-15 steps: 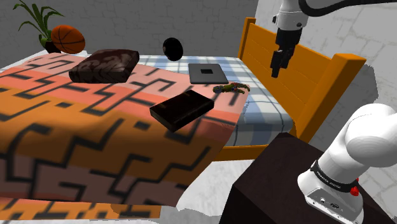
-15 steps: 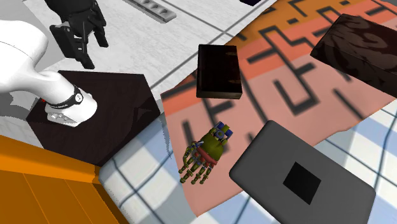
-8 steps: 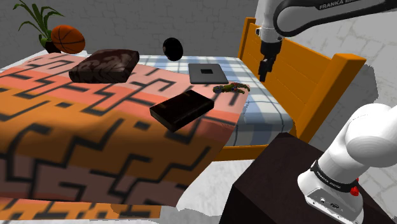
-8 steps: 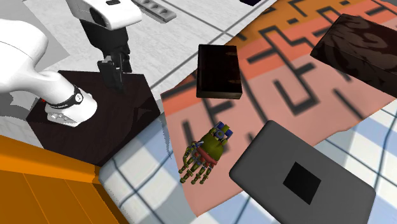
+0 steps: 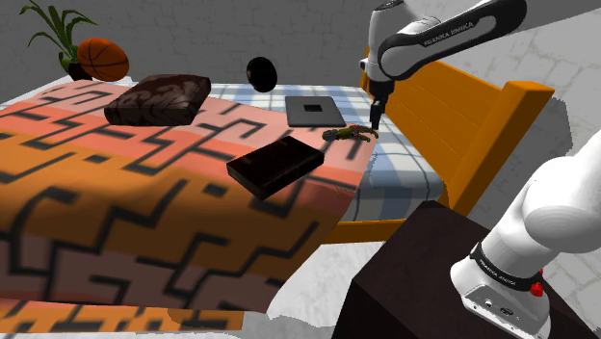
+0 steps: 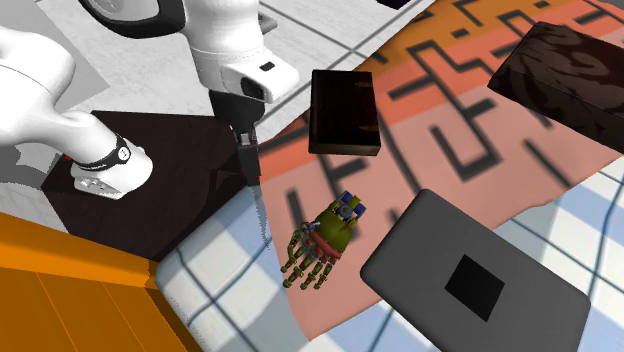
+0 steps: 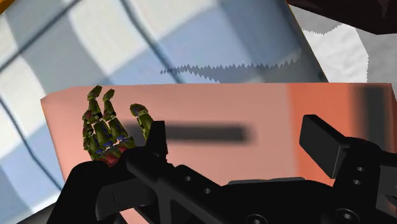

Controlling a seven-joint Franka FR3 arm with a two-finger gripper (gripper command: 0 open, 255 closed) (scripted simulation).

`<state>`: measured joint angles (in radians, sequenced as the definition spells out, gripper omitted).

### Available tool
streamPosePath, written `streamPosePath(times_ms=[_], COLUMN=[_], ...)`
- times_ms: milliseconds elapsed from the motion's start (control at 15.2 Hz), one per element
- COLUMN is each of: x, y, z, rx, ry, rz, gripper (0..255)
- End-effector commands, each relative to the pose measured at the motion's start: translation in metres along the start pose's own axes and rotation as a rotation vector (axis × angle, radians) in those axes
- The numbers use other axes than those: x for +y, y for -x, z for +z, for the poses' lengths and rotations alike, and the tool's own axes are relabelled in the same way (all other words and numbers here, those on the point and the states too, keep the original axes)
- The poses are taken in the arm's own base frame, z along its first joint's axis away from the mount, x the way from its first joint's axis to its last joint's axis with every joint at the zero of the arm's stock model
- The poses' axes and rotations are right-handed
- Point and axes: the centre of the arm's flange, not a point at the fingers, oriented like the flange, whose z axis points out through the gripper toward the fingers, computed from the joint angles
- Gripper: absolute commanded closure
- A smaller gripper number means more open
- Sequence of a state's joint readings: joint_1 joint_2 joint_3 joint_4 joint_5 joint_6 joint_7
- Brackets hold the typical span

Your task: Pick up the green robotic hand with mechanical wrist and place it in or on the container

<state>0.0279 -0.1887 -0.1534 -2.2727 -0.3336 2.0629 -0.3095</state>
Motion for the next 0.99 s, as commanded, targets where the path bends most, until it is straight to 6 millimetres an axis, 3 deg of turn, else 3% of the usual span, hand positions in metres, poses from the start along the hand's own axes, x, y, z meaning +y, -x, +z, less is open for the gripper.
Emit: streamPosePath(times_ms=[0,792,924], x=[0.010,0.044,0.046], y=[-0.020,-0.141,-0.145], z=[0.012,0.096,0.103], rx=[0.003,0.016,0.017], ry=[0.019,0.128,0.131], rz=[-0.041,-0.272,-0.279], gripper=[0,0,0])
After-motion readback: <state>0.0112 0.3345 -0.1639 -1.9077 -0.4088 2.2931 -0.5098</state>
